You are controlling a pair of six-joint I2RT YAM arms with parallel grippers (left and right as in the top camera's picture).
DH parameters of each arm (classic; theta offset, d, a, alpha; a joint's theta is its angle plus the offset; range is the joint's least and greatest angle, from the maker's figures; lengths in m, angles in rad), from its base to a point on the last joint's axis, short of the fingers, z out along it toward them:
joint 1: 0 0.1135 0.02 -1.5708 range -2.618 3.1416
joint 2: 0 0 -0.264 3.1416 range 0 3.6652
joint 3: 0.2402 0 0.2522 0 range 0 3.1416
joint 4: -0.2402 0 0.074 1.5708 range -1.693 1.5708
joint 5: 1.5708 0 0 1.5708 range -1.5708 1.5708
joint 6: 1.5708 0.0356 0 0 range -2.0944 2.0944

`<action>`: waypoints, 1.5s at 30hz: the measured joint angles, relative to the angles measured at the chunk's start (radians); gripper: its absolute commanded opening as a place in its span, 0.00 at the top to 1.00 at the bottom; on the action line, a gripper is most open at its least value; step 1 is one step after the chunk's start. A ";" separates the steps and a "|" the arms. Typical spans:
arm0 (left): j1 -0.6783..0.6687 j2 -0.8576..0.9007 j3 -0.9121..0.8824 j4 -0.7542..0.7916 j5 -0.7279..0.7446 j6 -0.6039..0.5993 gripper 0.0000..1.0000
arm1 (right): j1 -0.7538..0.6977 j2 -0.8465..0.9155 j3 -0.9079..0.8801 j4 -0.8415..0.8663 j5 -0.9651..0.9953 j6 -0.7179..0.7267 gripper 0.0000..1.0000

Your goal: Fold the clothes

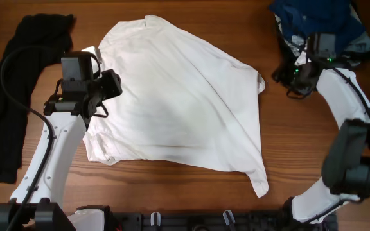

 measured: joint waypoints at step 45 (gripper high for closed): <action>0.004 0.772 1.077 -0.210 -0.041 0.216 0.47 | 0.052 0.211 0.279 0.249 -0.045 -0.343 0.96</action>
